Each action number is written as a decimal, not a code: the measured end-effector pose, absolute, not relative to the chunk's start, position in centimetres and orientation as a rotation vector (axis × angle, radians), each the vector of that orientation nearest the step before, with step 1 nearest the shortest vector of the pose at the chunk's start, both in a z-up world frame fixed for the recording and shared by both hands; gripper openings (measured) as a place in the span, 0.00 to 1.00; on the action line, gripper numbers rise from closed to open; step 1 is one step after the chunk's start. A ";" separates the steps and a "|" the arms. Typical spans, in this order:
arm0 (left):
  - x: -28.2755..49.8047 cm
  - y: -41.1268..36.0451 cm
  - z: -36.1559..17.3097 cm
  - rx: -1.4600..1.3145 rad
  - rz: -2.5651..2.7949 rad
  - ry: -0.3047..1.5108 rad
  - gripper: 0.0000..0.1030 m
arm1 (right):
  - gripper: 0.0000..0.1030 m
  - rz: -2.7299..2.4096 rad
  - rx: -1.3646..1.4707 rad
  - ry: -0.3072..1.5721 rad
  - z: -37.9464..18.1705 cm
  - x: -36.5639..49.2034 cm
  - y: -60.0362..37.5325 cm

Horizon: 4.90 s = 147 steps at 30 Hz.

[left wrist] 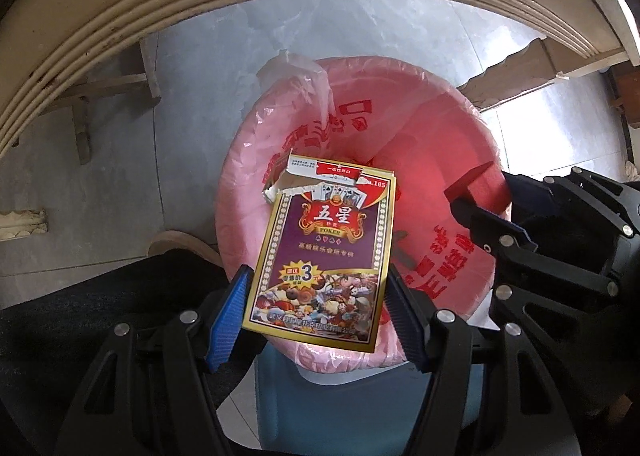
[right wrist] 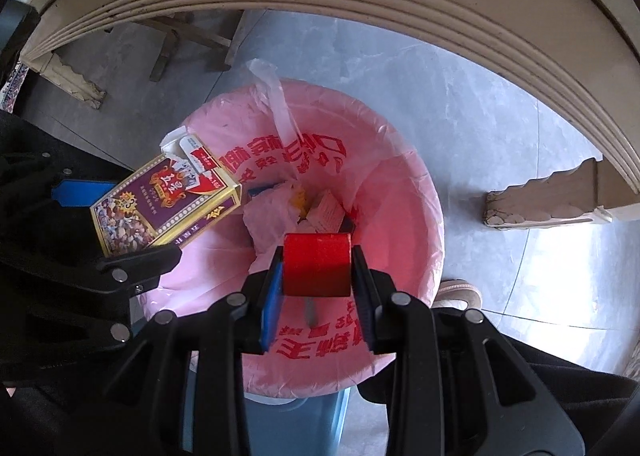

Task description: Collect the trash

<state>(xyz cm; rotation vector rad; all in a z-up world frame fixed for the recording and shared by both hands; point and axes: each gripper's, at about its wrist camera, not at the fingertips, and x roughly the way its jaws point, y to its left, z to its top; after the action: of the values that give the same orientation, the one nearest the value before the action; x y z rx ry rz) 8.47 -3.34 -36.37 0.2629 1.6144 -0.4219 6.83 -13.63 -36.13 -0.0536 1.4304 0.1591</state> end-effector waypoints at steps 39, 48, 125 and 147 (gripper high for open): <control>3.9 -3.4 -12.9 0.156 -0.261 1.011 0.90 | 0.87 -0.258 -0.008 0.782 -10.3 -0.9 -18.9; 0.6 -3.3 -4.2 0.158 -0.217 0.812 0.92 | 0.90 -0.301 -0.002 0.615 -2.7 -4.5 -19.1; -4.0 -1.0 1.9 0.090 -0.172 0.652 0.93 | 0.93 -0.314 -0.037 0.465 2.3 -9.6 -17.2; -3.8 -0.5 1.7 0.099 -0.137 0.648 0.93 | 0.93 -0.305 -0.043 0.468 1.6 -9.5 -17.3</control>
<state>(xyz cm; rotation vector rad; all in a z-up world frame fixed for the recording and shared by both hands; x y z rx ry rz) -3.76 -0.50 1.71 0.0988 0.6483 -0.1375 -9.53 -17.28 1.61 -0.0425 0.4685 -0.3048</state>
